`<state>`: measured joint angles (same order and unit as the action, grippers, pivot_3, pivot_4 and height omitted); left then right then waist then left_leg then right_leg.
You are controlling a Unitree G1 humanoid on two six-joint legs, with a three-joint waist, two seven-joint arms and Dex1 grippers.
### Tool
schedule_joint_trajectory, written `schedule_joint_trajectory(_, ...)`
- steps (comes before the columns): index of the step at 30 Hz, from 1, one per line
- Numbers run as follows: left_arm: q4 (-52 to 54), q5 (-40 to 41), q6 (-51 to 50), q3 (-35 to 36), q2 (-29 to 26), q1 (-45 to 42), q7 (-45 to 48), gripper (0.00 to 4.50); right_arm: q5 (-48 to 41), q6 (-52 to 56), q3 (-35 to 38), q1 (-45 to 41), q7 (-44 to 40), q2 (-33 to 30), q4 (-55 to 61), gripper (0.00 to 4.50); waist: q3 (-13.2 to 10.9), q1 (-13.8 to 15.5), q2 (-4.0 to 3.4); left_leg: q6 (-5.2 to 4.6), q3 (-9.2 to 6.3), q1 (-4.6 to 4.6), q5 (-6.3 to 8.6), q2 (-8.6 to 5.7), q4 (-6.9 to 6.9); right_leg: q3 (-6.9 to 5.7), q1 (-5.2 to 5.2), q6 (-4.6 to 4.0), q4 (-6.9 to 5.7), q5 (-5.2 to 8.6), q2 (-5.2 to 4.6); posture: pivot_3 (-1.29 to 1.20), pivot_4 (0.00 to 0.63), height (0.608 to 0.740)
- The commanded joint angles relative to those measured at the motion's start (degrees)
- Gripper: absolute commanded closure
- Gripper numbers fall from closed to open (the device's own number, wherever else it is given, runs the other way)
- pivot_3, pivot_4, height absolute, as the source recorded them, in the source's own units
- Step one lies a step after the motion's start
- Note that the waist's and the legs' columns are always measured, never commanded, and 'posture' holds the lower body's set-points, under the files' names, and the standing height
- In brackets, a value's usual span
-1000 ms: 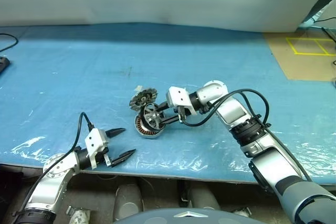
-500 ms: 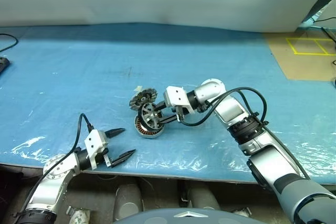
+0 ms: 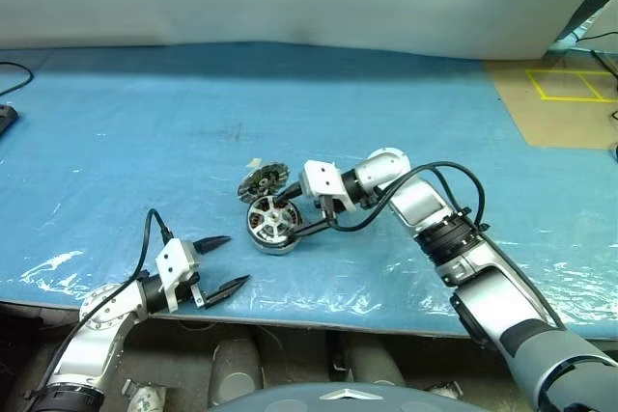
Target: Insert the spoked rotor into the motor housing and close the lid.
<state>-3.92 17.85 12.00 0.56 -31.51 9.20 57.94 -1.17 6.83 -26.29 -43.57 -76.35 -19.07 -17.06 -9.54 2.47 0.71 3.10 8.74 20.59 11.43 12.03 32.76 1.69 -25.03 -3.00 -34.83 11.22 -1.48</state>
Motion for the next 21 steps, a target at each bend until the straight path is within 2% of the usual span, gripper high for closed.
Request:
schedule_joint_trajectory(1,-0.3,-0.1,0.2,0.1,0.1,0.3,0.1,0.00,-1.1,-0.4,0.8,-0.5,-0.2,0.2,1.7,0.67,0.0,0.0,0.00,0.00,0.00,0.00,0.00,0.00,0.00,0.00,0.00,0.00,0.00,0.00,0.00,0.00,0.150,0.740)
schedule_joint_trajectory(13,-0.1,-0.1,-0.1,0.0,0.1,0.0,0.0,0.00,-5.7,3.1,3.0,-0.9,-0.9,1.7,2.9,0.67,0.0,0.0,0.00,0.00,0.00,-0.01,0.00,0.00,0.00,0.00,0.00,0.00,-0.01,0.00,0.00,0.00,0.150,0.740)
schedule_joint_trajectory(16,0.1,-0.1,-0.2,0.0,0.1,0.0,-0.1,0.00,-7.1,4.2,3.6,-0.8,-1.1,2.9,0.7,1.26,0.0,0.0,0.00,0.00,0.00,-0.02,0.00,0.00,0.00,0.00,0.01,0.00,-0.01,0.00,0.00,0.00,0.150,0.740)
schedule_joint_trajectory(21,0.3,-0.2,-0.4,0.1,0.0,0.1,-0.4,0.00,-6.0,3.3,3.7,-1.1,0.5,5.5,-7.3,2.99,0.0,0.0,0.00,0.00,0.00,-0.04,0.00,0.01,0.00,0.00,0.04,0.00,-0.01,0.00,0.00,0.00,0.150,0.740)
